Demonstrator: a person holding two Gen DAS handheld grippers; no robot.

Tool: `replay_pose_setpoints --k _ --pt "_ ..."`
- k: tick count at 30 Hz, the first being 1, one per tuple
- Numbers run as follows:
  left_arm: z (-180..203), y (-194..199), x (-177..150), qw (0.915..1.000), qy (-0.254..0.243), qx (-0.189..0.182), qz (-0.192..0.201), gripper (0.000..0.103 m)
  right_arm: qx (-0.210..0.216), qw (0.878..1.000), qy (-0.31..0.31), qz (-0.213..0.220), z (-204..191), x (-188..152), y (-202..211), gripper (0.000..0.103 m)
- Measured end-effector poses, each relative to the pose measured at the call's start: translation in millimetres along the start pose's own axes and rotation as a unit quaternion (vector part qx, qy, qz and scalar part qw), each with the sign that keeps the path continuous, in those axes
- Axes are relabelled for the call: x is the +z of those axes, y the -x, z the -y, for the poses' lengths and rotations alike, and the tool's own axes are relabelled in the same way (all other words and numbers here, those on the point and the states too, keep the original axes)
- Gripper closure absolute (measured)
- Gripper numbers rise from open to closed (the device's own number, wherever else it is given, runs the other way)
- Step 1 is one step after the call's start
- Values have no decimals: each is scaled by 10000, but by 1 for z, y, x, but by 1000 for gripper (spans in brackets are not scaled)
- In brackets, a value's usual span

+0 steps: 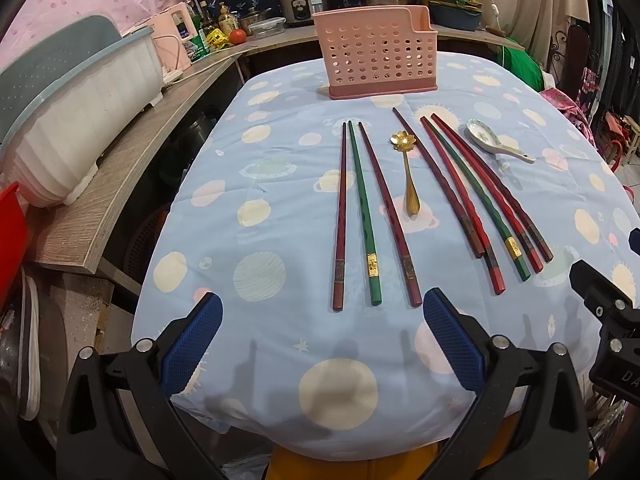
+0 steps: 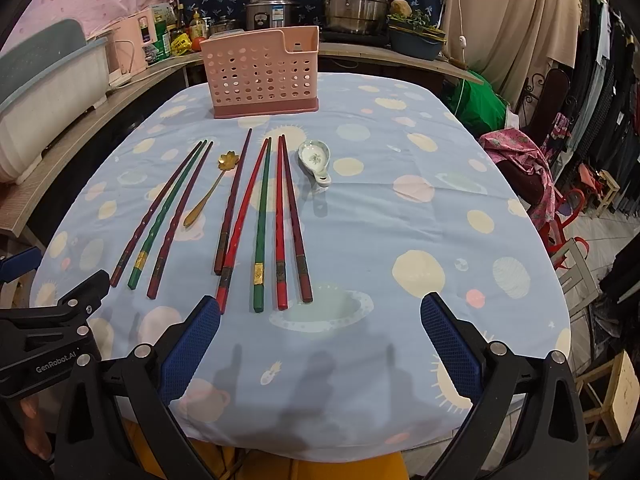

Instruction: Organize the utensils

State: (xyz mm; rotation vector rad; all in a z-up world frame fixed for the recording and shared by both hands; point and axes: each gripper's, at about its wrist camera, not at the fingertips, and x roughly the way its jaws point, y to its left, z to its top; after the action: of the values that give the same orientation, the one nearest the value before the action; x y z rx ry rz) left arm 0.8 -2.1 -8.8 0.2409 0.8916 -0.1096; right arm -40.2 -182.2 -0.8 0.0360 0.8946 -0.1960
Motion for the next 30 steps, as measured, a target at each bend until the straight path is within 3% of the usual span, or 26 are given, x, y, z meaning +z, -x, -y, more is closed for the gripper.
replay_pose_setpoints --k 30 --pt "1 0 -2 10000 9 -20 -19 7 6 10000 -3 -3 0 -1 0 7"
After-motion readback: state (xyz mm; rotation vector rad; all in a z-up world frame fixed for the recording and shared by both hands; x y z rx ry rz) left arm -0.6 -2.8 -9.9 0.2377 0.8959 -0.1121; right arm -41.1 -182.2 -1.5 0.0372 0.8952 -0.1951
